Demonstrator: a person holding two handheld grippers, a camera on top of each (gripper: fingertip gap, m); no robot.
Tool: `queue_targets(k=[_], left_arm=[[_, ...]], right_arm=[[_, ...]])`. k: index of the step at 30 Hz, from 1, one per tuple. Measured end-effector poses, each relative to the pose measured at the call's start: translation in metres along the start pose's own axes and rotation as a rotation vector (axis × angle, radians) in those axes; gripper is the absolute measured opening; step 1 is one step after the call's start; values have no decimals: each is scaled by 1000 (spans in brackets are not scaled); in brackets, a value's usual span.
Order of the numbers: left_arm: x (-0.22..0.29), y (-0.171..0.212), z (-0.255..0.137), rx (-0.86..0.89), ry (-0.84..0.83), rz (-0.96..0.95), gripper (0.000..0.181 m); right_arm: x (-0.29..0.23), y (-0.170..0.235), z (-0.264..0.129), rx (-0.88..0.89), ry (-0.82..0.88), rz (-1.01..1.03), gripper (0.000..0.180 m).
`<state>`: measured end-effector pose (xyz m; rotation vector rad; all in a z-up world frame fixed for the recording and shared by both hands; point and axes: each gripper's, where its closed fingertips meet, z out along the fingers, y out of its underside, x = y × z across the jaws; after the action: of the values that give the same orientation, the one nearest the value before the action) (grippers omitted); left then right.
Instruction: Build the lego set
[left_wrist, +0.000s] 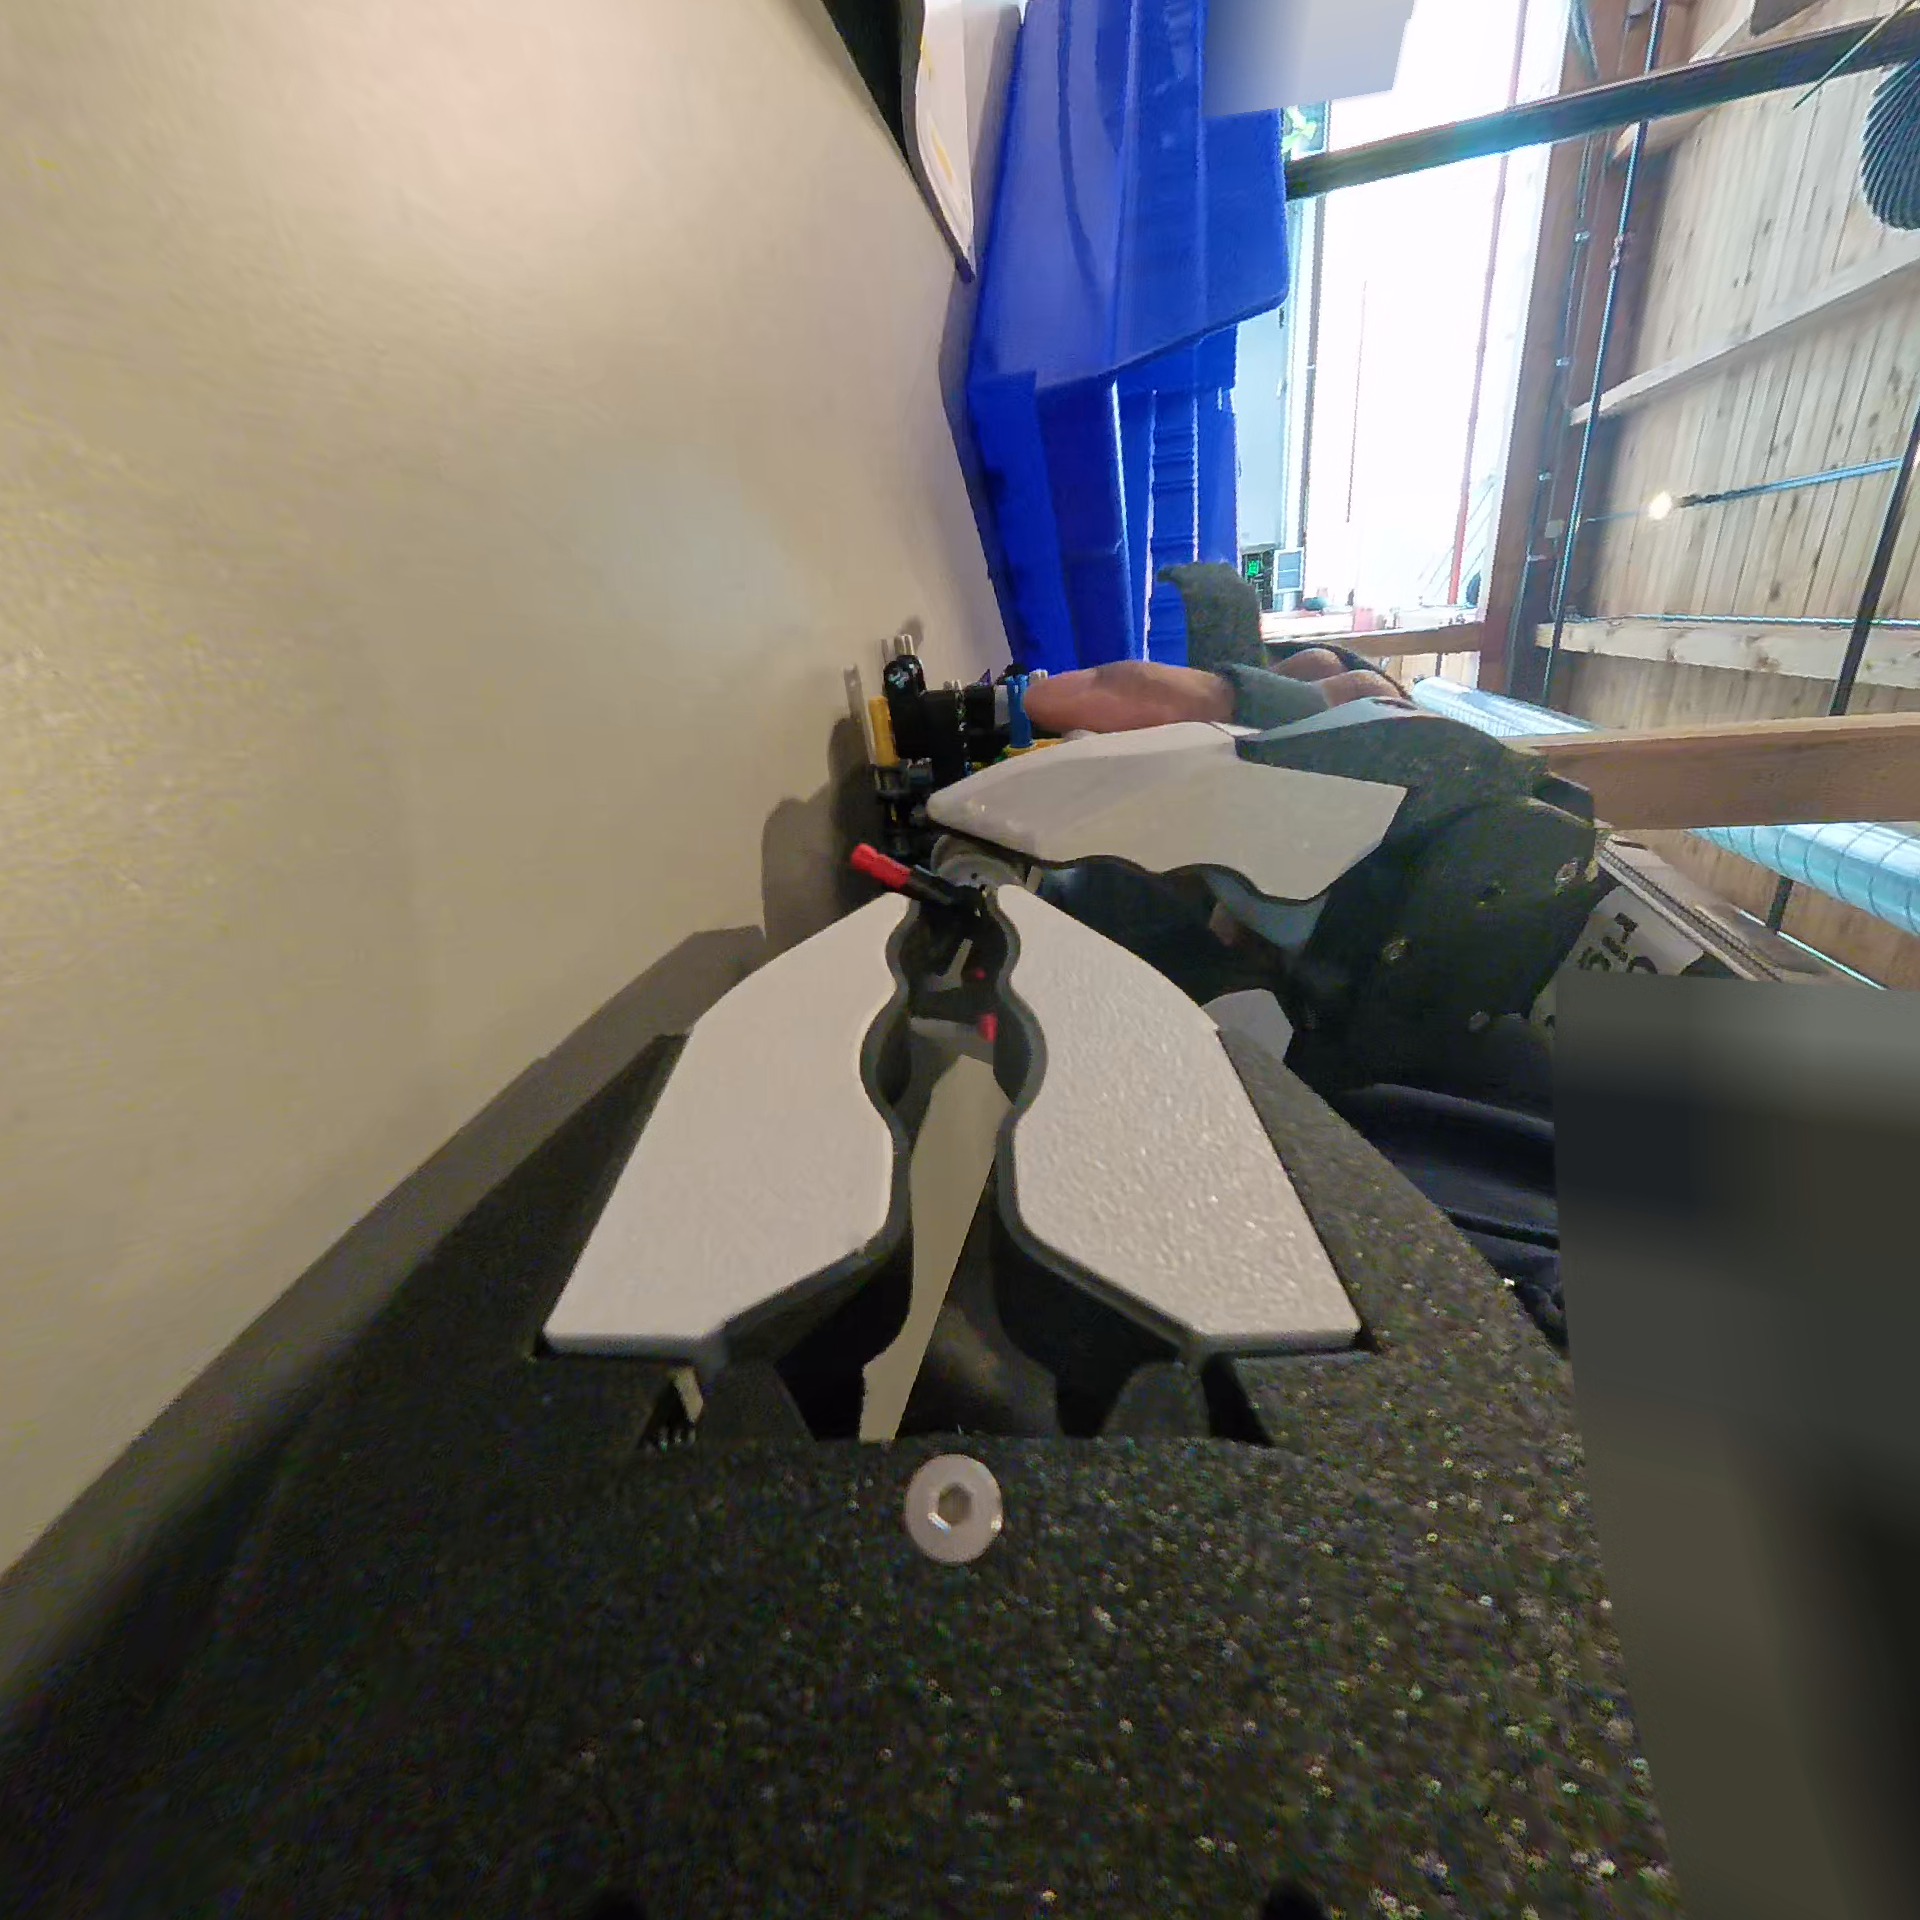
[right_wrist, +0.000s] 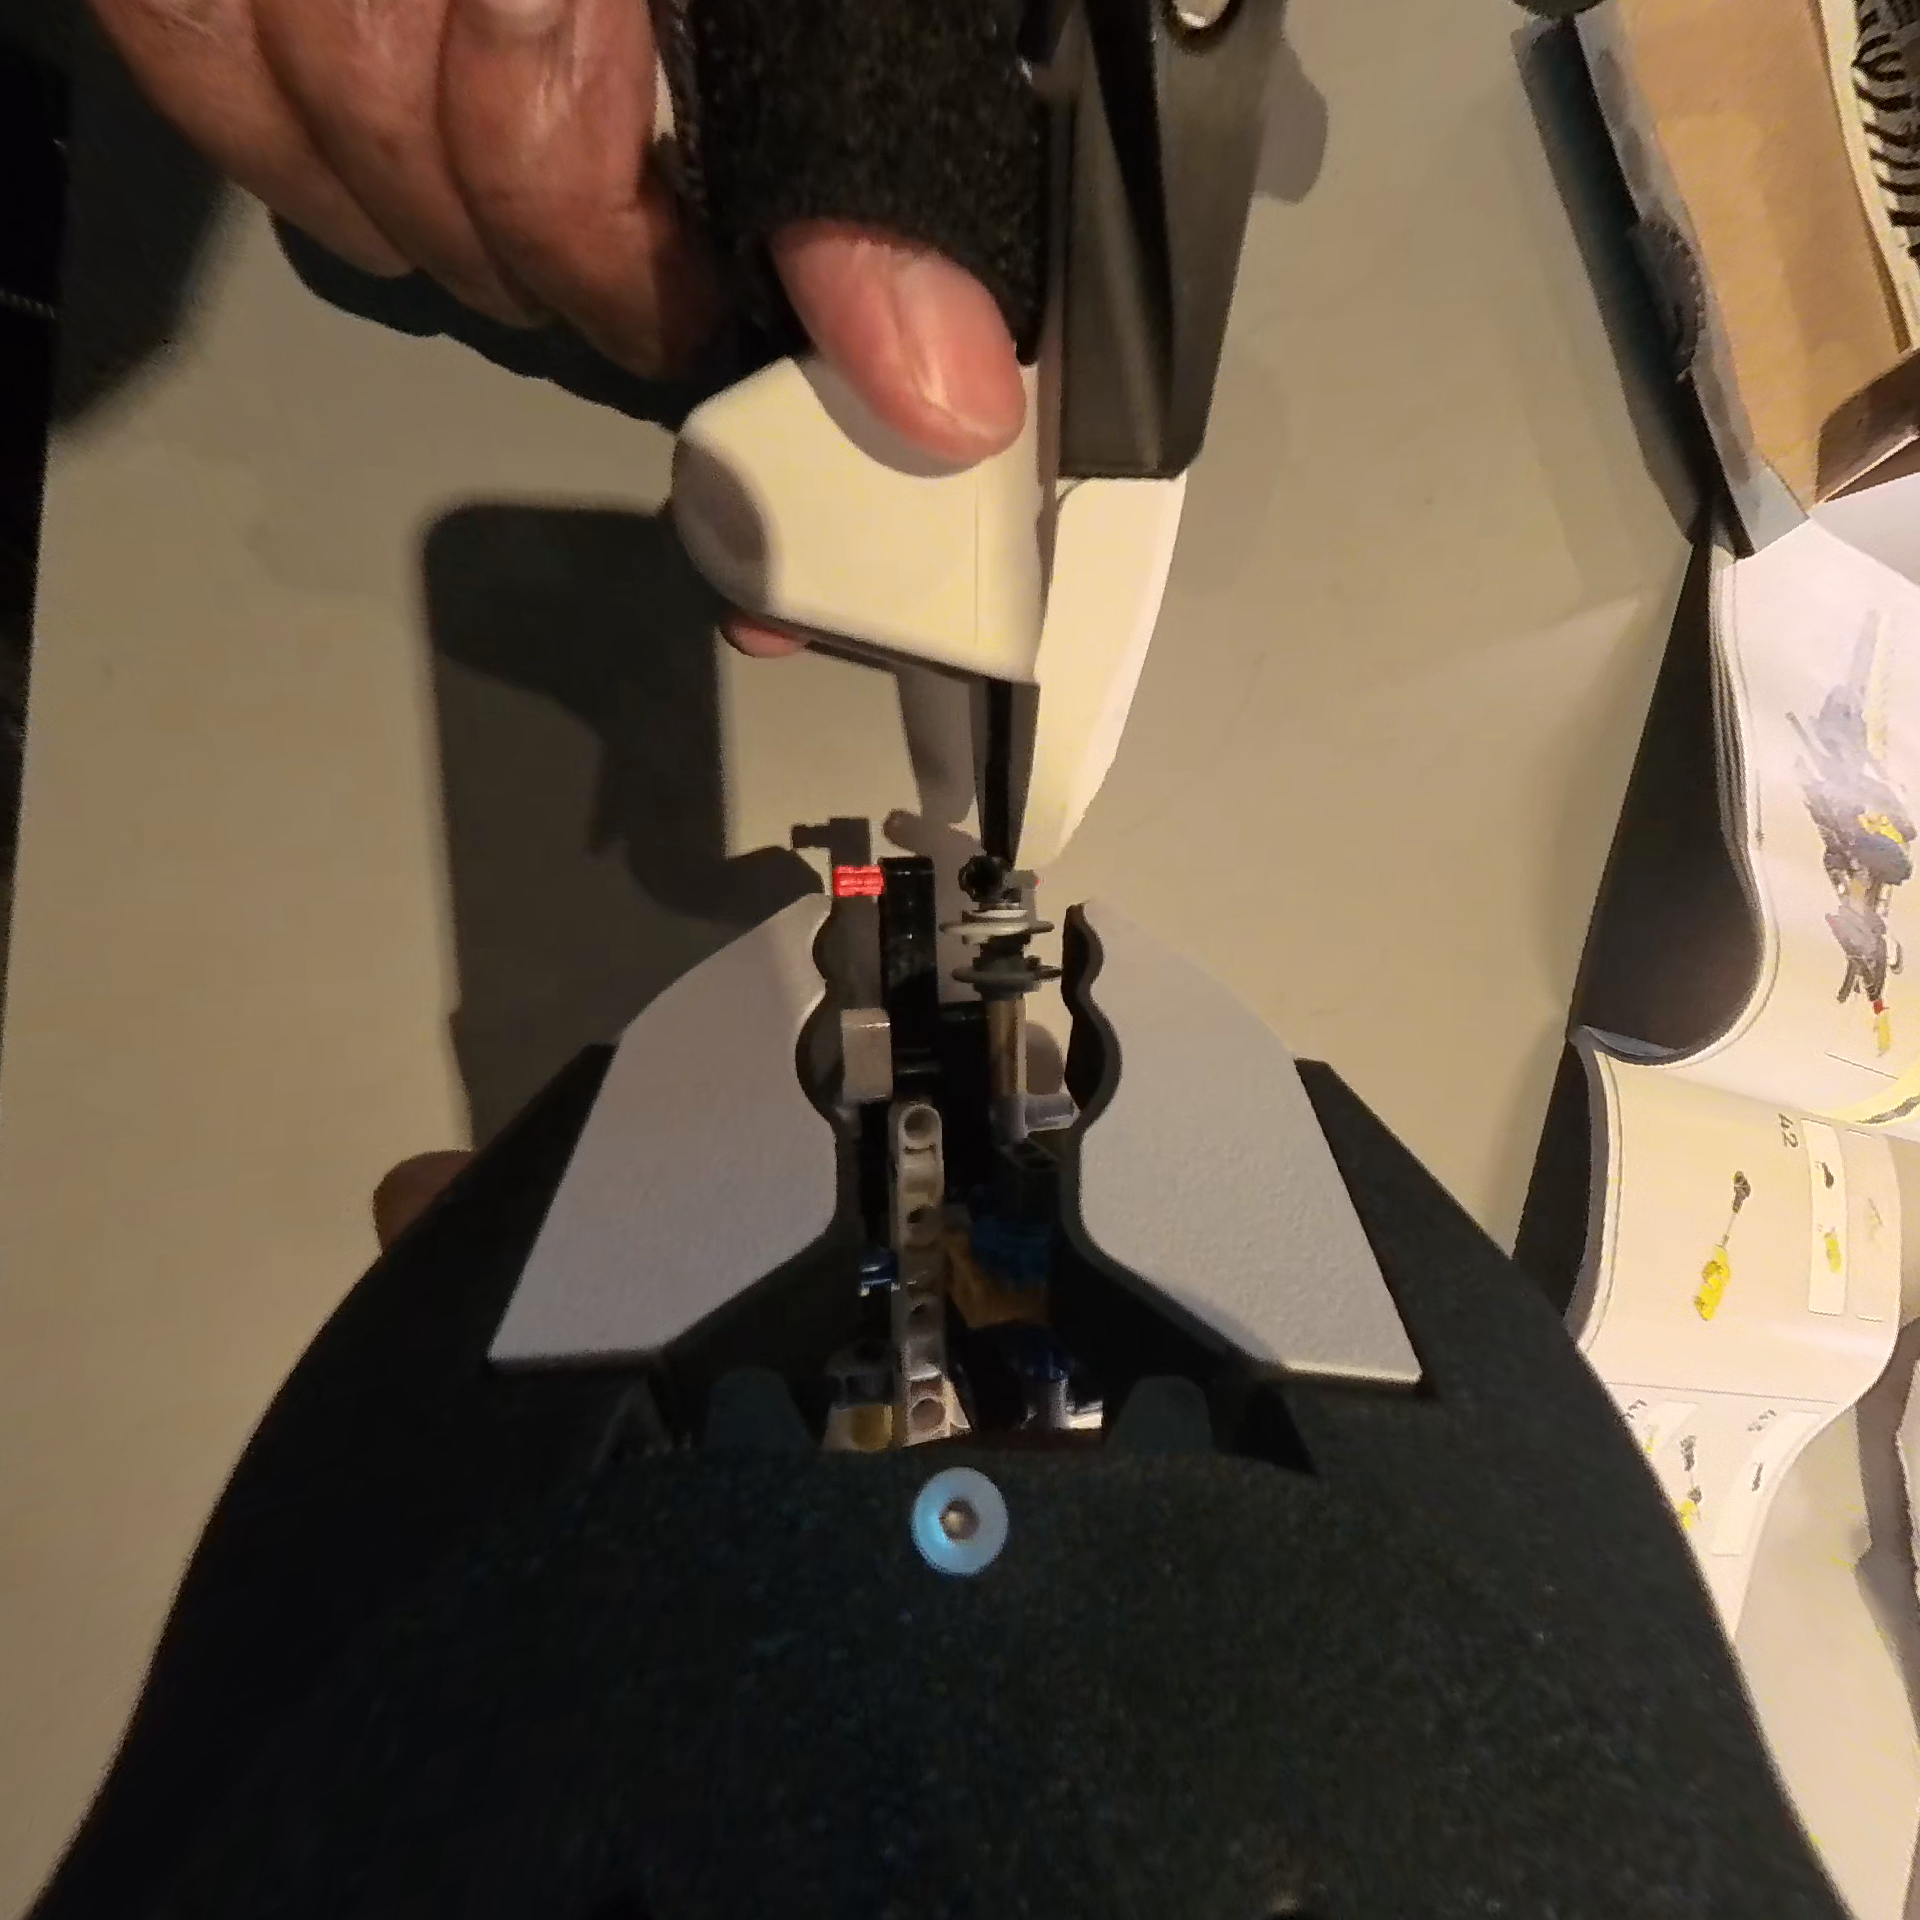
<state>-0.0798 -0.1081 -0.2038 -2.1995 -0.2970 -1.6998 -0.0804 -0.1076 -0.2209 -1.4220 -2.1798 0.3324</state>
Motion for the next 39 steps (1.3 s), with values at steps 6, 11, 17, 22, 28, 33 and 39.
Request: queue_targets(k=[6, 11, 17, 22, 28, 33, 39], left_arm=[[-1, 1, 0, -4, -6, 13, 10], [-1, 2, -1, -11, -17, 26, 10], [-5, 0, -5, -17, -40, 39, 11], [-3, 4, -1, -52, -23, 28, 11], [-3, 1, -6, -44, -18, 32, 12], [-4, 0, -9, -34, -5, 51, 13], [-3, -2, -13, -36, 6, 118, 14]], right_arm=[[-1, 0, -2, 13, 7, -5, 39], [0, -1, -6, 38, 26, -8, 39], [0, 2, -9, 50, 43, -3, 40], [0, 8, -7, 31, 49, -1, 37], [-2, 5, -11, 49, 61, -39, 38], [1, 6, -27, 68, 86, -29, 42], [-7, 34, -65, 84, 136, 73, 39]])
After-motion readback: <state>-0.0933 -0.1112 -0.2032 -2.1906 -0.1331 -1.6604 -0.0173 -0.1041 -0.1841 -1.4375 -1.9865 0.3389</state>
